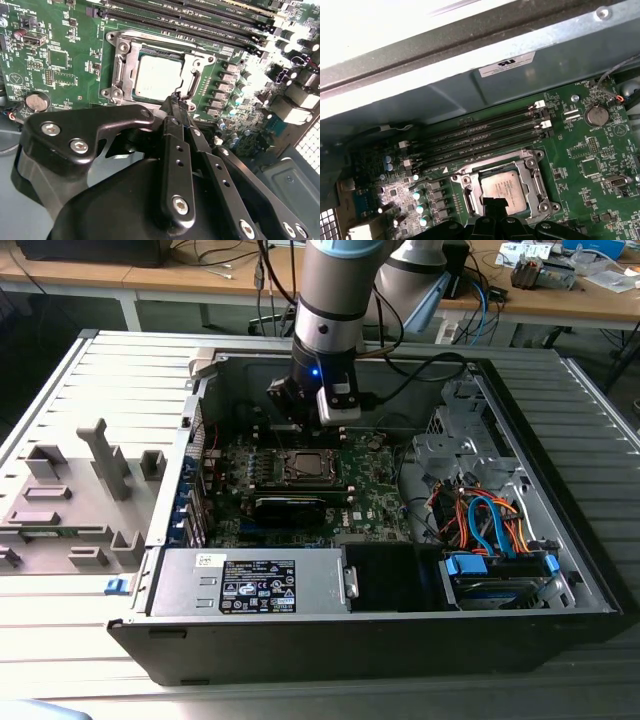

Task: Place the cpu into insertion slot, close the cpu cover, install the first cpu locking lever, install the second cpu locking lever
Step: 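Install the first cpu locking lever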

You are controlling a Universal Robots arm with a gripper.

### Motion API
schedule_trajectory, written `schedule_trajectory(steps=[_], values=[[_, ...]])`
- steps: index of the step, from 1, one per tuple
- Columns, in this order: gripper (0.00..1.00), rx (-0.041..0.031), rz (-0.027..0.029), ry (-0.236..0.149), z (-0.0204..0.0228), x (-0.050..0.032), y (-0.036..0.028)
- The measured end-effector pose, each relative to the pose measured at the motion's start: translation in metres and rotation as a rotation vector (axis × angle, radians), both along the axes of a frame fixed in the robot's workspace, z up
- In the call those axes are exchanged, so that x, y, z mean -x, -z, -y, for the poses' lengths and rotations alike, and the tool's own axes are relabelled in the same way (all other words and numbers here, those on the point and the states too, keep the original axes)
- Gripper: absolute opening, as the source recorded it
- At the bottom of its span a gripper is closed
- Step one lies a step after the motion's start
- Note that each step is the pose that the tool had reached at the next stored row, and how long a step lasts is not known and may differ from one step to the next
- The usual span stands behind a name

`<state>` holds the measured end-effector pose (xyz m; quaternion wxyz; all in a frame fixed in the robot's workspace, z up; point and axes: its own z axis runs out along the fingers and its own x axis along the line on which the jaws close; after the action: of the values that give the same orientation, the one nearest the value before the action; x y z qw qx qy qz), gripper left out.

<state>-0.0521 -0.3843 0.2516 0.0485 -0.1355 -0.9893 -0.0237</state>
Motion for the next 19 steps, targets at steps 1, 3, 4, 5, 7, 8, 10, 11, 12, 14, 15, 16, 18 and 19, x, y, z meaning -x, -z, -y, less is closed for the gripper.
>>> schedule_trajectory(steps=[1, 3, 4, 5, 7, 8, 10, 11, 12, 14, 15, 16, 18, 19], values=[[0.11, 0.0000, 0.0000, -0.004, 0.0000, 0.0000, 0.0000], [0.11, -0.0002, 0.0000, -0.013, 0.0000, 0.0000, 0.0000], [0.11, -0.0002, 0.0000, -0.018, 0.0000, 0.0000, 0.0000], [0.11, -0.0002, 0.0000, -0.023, 0.0000, 0.0000, 0.0000], [0.11, -0.0003, 0.0000, -0.032, 0.0000, 0.0000, 0.0000], [0.11, -0.0003, 0.0000, -0.039, 0.0000, 0.0000, 0.0000], [0.11, -0.0004, 0.0000, -0.054, 0.0000, 0.0000, 0.0000], [0.11, -0.0003, 0.0000, -0.061, 0.0000, 0.0000, 0.0000], [0.11, -0.0003, 0.0000, -0.069, 0.0000, 0.0000, 0.0000], [0.11, -0.0005, 0.0000, -0.085, 0.0000, 0.0000, 0.0000], [0.11, -0.0004, 0.0000, -0.092, 0.0000, 0.0000, 0.0000], [0.11, -0.0003, -0.0001, -0.099, 0.0000, 0.0000, 0.0000], [0.11, -0.0004, 0.0000, -0.111, 0.0000, 0.0000, 0.0000], [0.11, -0.0004, 0.0000, -0.117, 0.0000, 0.0000, 0.0000]])
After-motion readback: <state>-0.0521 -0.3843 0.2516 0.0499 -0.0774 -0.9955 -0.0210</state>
